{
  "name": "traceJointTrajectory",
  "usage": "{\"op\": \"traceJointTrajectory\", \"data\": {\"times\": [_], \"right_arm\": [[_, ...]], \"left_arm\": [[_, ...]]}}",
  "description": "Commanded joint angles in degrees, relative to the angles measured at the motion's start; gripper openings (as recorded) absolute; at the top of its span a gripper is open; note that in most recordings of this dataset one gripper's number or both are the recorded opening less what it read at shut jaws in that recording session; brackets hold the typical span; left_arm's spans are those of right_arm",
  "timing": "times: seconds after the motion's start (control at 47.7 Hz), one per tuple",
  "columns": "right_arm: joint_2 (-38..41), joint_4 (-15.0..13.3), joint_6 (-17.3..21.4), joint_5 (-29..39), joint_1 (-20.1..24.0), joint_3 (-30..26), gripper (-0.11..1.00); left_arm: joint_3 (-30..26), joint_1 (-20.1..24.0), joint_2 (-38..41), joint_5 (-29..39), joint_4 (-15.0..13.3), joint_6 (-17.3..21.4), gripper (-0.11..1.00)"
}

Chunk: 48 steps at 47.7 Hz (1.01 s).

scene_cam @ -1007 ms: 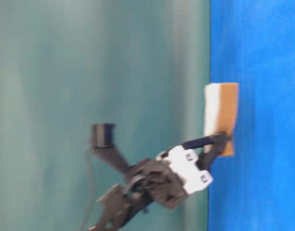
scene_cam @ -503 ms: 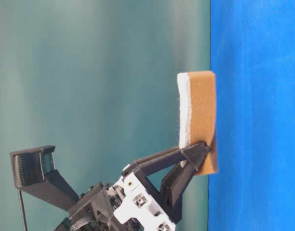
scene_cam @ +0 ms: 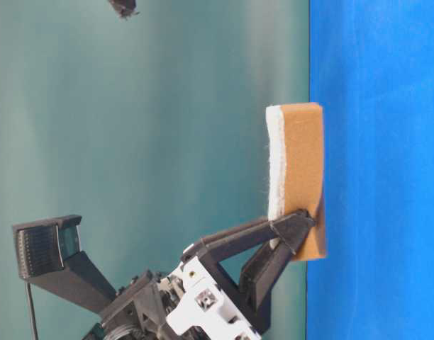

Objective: Hand over the sponge with the left arm and wipe it with the right arm.
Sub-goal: 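Lift the sponge with the left gripper toward the table center, then bring the open right gripper to the sponge's free end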

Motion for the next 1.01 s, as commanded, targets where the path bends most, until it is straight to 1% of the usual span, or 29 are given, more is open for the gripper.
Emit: {"op": "traceJointTrajectory", "data": {"times": [0.0, 0.147, 0.189, 0.252, 0.273, 0.357, 0.399, 0.441, 0.545, 0.65, 0.986], "right_arm": [[1.67, 0.18, 0.09, -0.18, 1.05, -2.64, 0.00], [4.75, 0.35, 0.53, 0.97, 1.76, -4.75, 0.01], [5.45, 0.53, 0.97, 1.23, 2.02, -5.36, 0.11], [6.68, 0.79, 1.93, 1.76, 2.46, -6.24, 0.29], [7.03, 0.79, 2.20, 1.85, 2.64, -6.59, 0.37], [8.96, 0.79, 3.78, 3.16, 3.25, -8.09, 0.60], [9.76, 0.88, 4.57, 3.96, 3.25, -8.79, 0.68], [10.55, 0.97, 5.63, 4.83, 3.34, -9.58, 0.73], [12.74, 0.97, 8.26, 6.59, 3.25, -11.25, 0.74], [15.38, 0.97, 9.49, 7.29, 3.34, -12.83, 0.74], [25.66, 0.79, 9.58, 12.66, 3.25, -20.65, 0.74]], "left_arm": [[-0.53, -0.09, -1.41, -0.18, 0.00, 0.09, 0.29], [-0.62, -0.09, -1.41, -0.26, 0.00, 0.09, 0.29], [-0.62, 0.00, -1.41, -0.26, 0.00, 0.09, 0.29], [-0.62, -0.09, -1.41, -0.26, 0.00, 0.09, 0.29], [-0.62, 0.00, -1.41, -0.26, 0.00, 0.09, 0.29], [-0.62, 0.00, -1.32, -0.35, 0.00, 0.09, 0.29], [-0.62, 0.00, -1.41, -0.35, 0.00, 0.09, 0.29], [-0.70, 0.00, -1.32, -0.44, 0.00, 0.09, 0.29], [-0.70, 0.09, -1.32, -0.44, 0.00, 0.09, 0.29], [-0.79, 0.18, -1.32, -0.53, 0.00, 0.18, 0.29], [-0.53, 0.35, -1.41, -0.62, 0.09, 0.18, 0.29]]}}
